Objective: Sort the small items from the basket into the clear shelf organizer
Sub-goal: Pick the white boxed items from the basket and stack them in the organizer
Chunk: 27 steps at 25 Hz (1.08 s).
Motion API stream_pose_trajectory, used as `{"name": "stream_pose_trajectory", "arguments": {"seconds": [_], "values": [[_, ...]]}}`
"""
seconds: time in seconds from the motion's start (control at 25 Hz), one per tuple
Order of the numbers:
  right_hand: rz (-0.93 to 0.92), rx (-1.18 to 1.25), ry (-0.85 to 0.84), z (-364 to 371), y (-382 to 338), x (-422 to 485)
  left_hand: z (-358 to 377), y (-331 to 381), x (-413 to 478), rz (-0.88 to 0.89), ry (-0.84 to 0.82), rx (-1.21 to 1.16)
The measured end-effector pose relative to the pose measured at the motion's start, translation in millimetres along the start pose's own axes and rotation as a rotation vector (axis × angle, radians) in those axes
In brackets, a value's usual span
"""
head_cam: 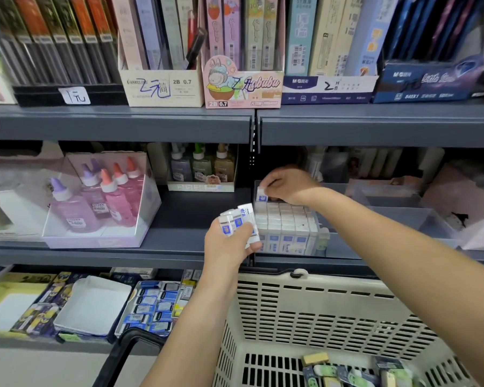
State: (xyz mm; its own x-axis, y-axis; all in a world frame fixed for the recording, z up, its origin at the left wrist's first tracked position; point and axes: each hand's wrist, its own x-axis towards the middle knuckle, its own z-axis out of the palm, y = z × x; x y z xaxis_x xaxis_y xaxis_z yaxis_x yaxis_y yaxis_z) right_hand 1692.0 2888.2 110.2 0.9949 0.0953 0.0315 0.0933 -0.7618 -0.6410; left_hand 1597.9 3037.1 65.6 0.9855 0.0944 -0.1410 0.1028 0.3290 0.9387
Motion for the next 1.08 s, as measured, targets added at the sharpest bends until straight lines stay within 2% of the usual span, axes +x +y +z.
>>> {"name": "stream_pose_trajectory", "arguments": {"seconds": [0.24, 0.32, 0.4, 0.56, 0.64, 0.84, 0.96, 1.08], "values": [[-0.041, -0.126, -0.151, 4, 8, 2, -1, 1, -1, -0.009, -0.011, 0.014], [-0.08, -0.157, -0.058, 3, 1, -3, -1, 1, -1, -0.01, -0.013, 0.023], [-0.102, -0.009, 0.013, 2, -6, -13, -1, 1, -1, -0.007, -0.017, 0.036], [-0.19, 0.192, -0.249, -4, -16, -38, 1, 1, -4, -0.01, -0.03, 0.047], [-0.19, 0.182, -0.281, -8, -17, -44, 1, 1, -4, -0.013, -0.025, 0.037], [-0.517, -0.355, -0.108, -4, -13, -63, -2, 1, -1, -0.038, 0.061, 0.023], [-0.493, -0.377, -0.105, 9, -5, -75, -2, 0, 0, -0.064, 0.073, 0.074], [-0.535, -0.336, 0.017, 14, -1, -77, 0, 0, -1, -0.025, 0.049, 0.102]]}}
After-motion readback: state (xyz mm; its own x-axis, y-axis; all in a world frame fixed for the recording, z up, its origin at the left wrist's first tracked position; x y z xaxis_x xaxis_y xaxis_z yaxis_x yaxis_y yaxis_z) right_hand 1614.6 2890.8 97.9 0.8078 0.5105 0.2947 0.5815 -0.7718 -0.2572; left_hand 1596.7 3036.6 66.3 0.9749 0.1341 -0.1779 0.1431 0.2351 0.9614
